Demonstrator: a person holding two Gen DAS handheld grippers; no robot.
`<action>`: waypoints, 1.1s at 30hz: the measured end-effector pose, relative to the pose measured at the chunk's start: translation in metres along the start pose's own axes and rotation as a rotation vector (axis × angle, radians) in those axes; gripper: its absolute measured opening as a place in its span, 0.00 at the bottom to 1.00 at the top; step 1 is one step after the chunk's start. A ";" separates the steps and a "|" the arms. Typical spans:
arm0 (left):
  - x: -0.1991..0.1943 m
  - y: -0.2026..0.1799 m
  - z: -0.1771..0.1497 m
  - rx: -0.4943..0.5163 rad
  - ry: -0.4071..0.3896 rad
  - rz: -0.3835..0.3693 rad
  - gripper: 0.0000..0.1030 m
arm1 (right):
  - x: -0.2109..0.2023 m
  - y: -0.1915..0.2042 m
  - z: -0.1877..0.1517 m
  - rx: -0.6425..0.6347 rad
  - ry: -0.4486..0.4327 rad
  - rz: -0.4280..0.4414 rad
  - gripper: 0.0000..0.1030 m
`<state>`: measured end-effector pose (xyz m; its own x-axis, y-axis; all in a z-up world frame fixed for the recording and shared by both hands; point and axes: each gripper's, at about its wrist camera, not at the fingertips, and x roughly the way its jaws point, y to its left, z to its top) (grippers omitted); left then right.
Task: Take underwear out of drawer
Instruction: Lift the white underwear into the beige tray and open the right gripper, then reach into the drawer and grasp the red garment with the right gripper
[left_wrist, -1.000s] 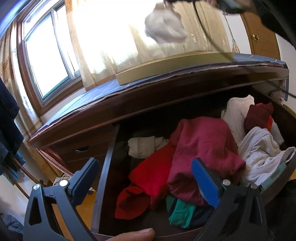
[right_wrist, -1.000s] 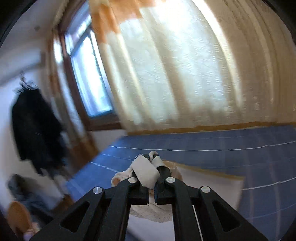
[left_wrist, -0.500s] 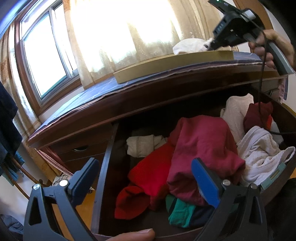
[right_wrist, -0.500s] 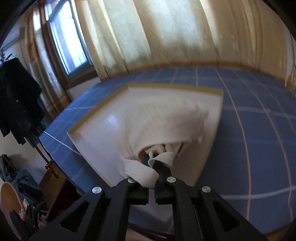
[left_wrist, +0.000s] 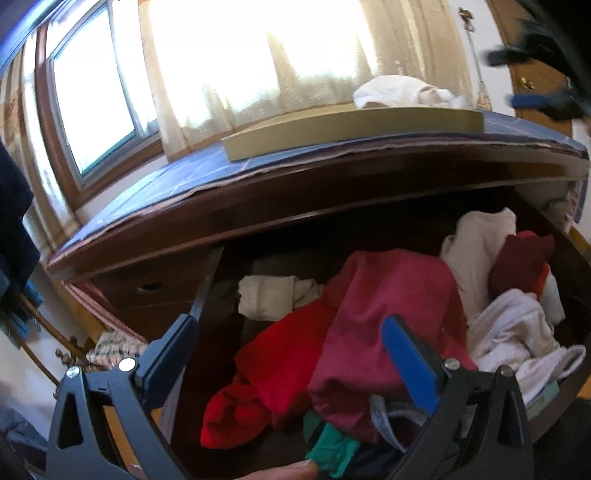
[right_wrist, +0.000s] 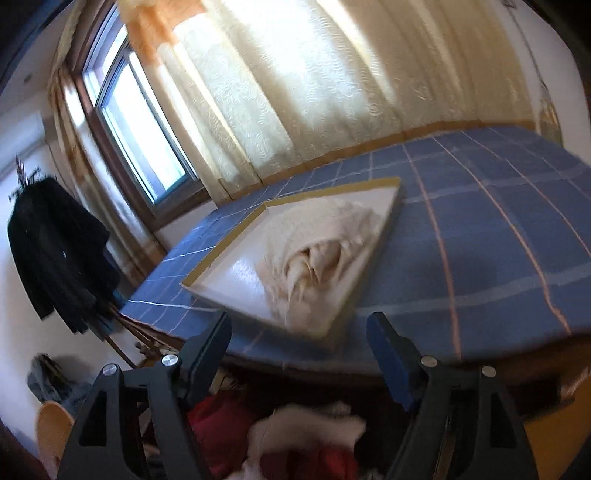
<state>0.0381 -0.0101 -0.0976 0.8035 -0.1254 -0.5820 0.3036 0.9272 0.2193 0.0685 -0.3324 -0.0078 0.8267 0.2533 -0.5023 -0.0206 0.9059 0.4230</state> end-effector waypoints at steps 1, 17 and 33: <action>0.001 0.001 0.000 -0.010 0.003 -0.001 0.98 | -0.011 -0.005 -0.008 0.030 0.002 0.009 0.75; 0.000 0.006 0.000 -0.074 -0.003 0.034 0.98 | -0.054 -0.019 -0.115 0.073 0.117 -0.080 0.75; 0.001 -0.004 -0.002 0.022 -0.056 0.123 0.98 | -0.010 -0.007 -0.142 0.047 0.222 -0.149 0.75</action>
<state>0.0366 -0.0127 -0.1007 0.8623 -0.0317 -0.5054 0.2122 0.9288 0.3038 -0.0196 -0.2927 -0.1127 0.6750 0.1918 -0.7125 0.1220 0.9234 0.3641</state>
